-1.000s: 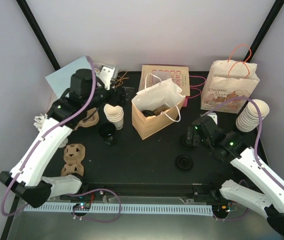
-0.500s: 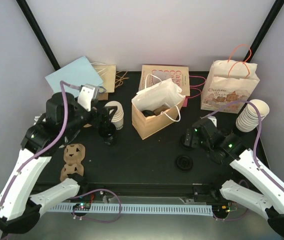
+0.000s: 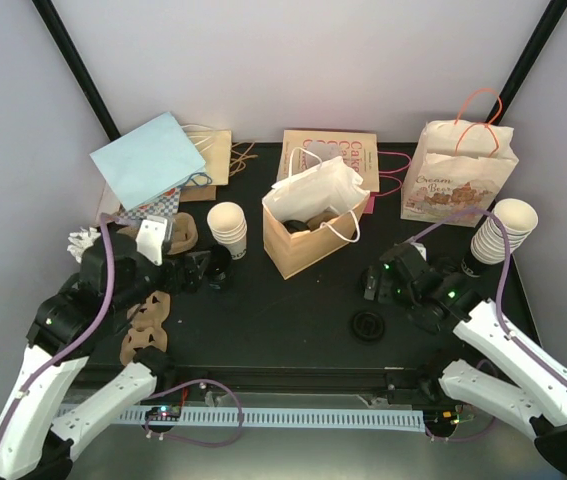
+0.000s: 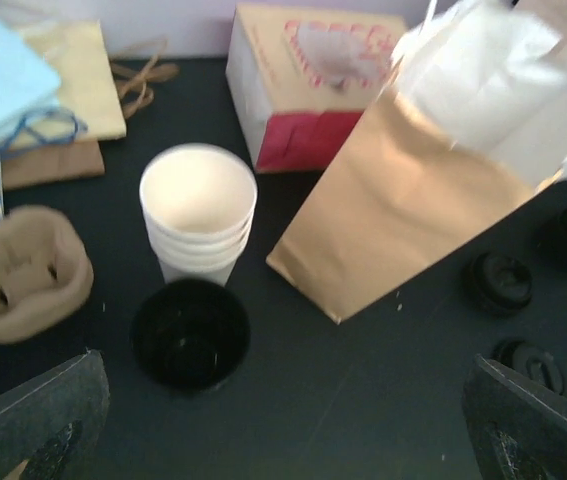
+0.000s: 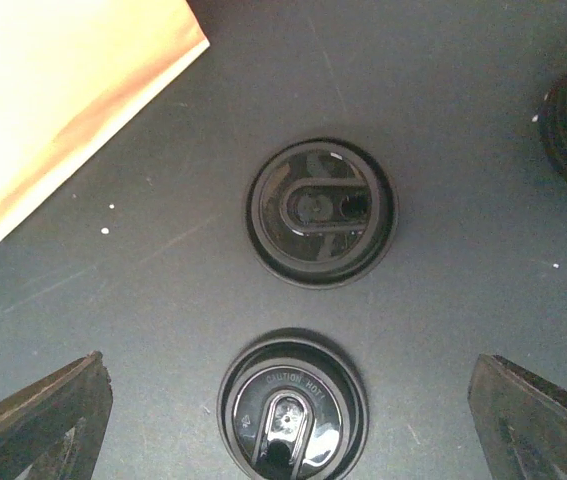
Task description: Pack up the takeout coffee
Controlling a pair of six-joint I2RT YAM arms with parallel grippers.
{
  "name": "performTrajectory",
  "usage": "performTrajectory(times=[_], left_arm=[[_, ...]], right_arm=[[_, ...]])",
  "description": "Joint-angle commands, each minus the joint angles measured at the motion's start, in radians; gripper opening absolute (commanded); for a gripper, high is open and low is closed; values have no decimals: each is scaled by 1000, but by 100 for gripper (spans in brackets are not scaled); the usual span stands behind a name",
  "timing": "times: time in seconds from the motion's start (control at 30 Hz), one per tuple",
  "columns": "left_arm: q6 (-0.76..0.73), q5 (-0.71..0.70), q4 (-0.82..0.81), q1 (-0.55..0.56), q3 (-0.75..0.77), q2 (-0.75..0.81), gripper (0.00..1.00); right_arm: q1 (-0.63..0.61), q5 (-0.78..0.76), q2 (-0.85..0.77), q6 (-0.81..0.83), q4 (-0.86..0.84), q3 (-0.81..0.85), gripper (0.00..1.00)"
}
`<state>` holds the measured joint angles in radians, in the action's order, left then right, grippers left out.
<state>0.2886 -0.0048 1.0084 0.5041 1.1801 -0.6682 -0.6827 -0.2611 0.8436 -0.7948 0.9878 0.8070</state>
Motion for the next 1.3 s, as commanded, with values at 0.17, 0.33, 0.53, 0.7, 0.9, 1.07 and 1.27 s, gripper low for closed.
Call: performTrajectory(times=[0.17, 0.33, 0.53, 0.7, 0.9, 1.07, 1.27], left_arm=[[128, 0, 43, -4, -215, 79, 99], [159, -43, 47, -5, -285, 44, 99], [159, -75, -27, -42, -328, -43, 83], [135, -61, -114, -110, -283, -164, 71], [84, 19, -185, -234, -168, -347, 65], [87, 65, -109, -307, -59, -511, 55], [82, 92, -119, -342, -98, -569, 45]], right_arm=[[5, 58, 97, -37, -19, -35, 100], [5, 87, 121, -41, -47, -56, 99], [5, 90, 106, -44, -62, -71, 99], [5, 78, 94, -40, -60, -81, 98], [5, 73, 75, -28, -56, -82, 98], [5, 72, 51, -30, -54, -90, 98], [5, 70, 35, -32, -66, -98, 98]])
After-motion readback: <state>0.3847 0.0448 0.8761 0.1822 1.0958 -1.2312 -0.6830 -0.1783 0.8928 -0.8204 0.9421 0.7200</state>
